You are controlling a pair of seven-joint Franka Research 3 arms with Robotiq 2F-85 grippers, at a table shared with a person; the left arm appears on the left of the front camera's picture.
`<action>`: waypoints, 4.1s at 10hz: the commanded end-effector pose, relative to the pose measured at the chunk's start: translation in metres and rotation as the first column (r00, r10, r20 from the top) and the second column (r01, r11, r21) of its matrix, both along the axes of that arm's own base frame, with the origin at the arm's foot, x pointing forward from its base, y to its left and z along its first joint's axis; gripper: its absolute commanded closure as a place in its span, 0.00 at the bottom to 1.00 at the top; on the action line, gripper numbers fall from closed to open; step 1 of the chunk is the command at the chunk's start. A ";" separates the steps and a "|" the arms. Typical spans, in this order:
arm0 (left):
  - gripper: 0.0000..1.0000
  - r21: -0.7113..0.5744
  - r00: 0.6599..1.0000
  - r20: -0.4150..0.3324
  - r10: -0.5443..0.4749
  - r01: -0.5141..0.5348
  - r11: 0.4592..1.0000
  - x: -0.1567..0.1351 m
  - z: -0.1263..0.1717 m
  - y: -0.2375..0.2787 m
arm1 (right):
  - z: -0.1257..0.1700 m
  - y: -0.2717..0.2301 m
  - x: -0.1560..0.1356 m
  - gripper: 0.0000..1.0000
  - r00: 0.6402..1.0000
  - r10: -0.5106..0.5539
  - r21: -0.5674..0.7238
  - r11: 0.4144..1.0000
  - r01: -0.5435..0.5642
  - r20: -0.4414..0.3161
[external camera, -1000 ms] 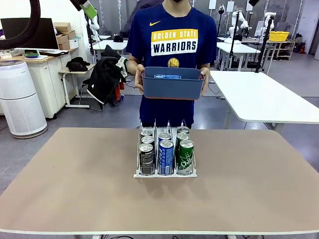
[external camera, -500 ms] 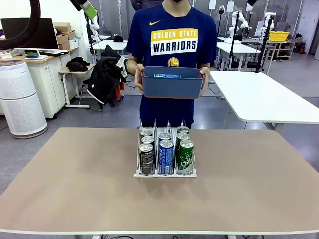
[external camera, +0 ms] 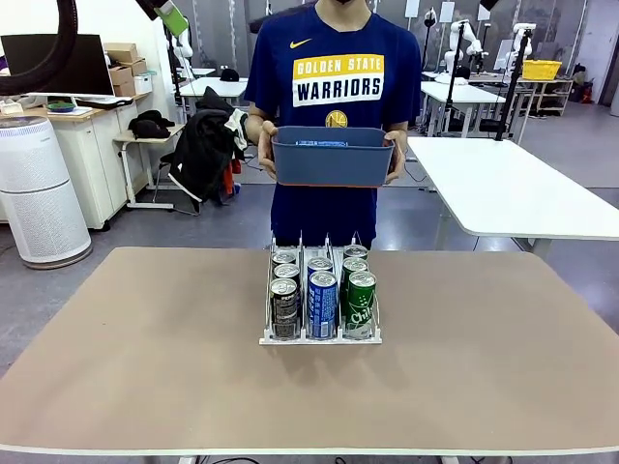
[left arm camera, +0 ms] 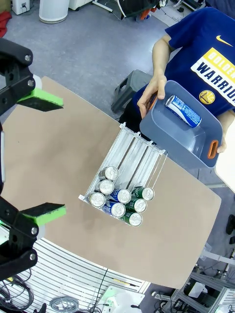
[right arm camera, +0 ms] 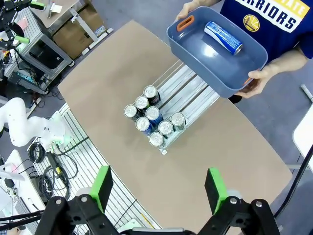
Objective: Fill the beverage cans into the dispenser.
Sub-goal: Pick up the Ionic drink handed by the human.
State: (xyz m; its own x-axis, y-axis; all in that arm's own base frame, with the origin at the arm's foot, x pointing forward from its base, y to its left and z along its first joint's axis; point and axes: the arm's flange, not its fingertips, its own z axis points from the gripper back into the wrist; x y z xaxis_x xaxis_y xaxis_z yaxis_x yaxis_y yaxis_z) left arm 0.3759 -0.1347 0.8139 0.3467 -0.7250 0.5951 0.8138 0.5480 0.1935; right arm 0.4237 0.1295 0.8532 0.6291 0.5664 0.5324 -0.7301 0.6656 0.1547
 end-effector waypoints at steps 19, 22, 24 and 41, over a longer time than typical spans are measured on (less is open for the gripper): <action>0.00 0.004 1.000 0.002 0.002 -0.002 1.000 -0.001 -0.001 0.000 | 0.000 -0.001 0.000 0.00 1.000 0.001 0.008 1.000 -0.001 -0.009; 0.00 0.004 1.000 0.002 0.002 -0.002 1.000 -0.001 -0.001 0.000 | 0.000 -0.001 0.000 0.00 1.000 0.001 0.008 1.000 -0.001 -0.009; 0.00 0.004 1.000 0.002 0.002 -0.002 1.000 -0.001 -0.001 0.000 | 0.000 -0.001 0.000 0.00 1.000 0.001 0.008 1.000 -0.001 -0.009; 0.00 0.000 1.000 0.000 0.000 0.000 1.000 0.000 0.000 0.000 | 0.000 -0.001 0.000 0.00 1.000 0.001 0.008 1.000 -0.001 -0.009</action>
State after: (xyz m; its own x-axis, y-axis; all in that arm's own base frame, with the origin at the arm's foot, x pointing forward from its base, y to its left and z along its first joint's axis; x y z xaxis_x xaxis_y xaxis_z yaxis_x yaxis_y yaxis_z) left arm 0.3759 -0.1347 0.8139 0.3467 -0.7250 0.5951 0.8138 0.5480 0.1935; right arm 0.4237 0.1295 0.8532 0.6291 0.5664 0.5324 -0.7301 0.6655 0.1548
